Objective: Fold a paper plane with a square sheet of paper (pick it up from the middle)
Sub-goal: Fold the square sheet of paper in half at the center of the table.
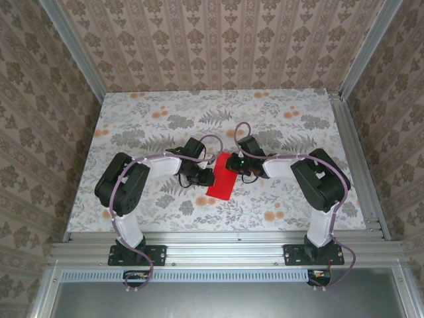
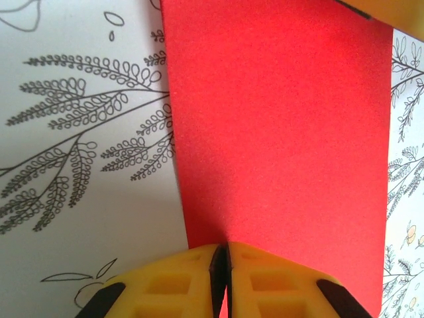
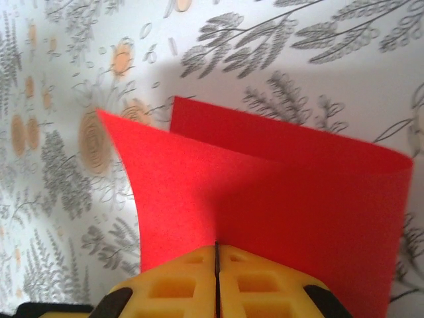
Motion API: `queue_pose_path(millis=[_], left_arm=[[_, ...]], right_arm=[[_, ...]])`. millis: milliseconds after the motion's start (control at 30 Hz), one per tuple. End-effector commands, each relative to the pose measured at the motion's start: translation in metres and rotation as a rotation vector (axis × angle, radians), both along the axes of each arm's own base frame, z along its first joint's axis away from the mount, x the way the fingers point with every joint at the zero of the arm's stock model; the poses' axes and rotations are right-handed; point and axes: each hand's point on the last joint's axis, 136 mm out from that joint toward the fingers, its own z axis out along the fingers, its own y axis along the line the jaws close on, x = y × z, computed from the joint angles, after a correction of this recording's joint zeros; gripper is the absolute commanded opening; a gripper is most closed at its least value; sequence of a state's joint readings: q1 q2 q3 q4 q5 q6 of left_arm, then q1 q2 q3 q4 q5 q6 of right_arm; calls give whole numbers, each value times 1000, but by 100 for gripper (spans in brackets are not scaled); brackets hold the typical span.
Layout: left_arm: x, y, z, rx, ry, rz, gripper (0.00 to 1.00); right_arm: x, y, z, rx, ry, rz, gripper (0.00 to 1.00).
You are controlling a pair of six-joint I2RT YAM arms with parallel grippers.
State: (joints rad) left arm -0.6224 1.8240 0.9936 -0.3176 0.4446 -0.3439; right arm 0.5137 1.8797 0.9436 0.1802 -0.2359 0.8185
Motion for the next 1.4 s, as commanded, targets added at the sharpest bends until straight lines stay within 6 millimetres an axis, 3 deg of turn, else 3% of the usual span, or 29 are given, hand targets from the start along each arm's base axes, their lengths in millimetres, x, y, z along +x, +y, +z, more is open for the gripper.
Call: queue_pose_path(millis=[0,333,1033,1167,1367], left_arm=[[-35,71,-57,338,118,24,14],[-40,78,-60,358,126,25,14],[-45,82,-61,361,144,34,14],[-43,79,-58,348,143,37,14],[-40,74,-57,333,145,40,14]], right_arm=[[6,-11,-14,-40,17,-12,10],[13,-46,-37,-85,47,-77,10],[39,-89,-34,-61,35,-176,10],[43,-84,-20,-28,6,-157,10],[28,-68,23,25,-66,-117,11]])
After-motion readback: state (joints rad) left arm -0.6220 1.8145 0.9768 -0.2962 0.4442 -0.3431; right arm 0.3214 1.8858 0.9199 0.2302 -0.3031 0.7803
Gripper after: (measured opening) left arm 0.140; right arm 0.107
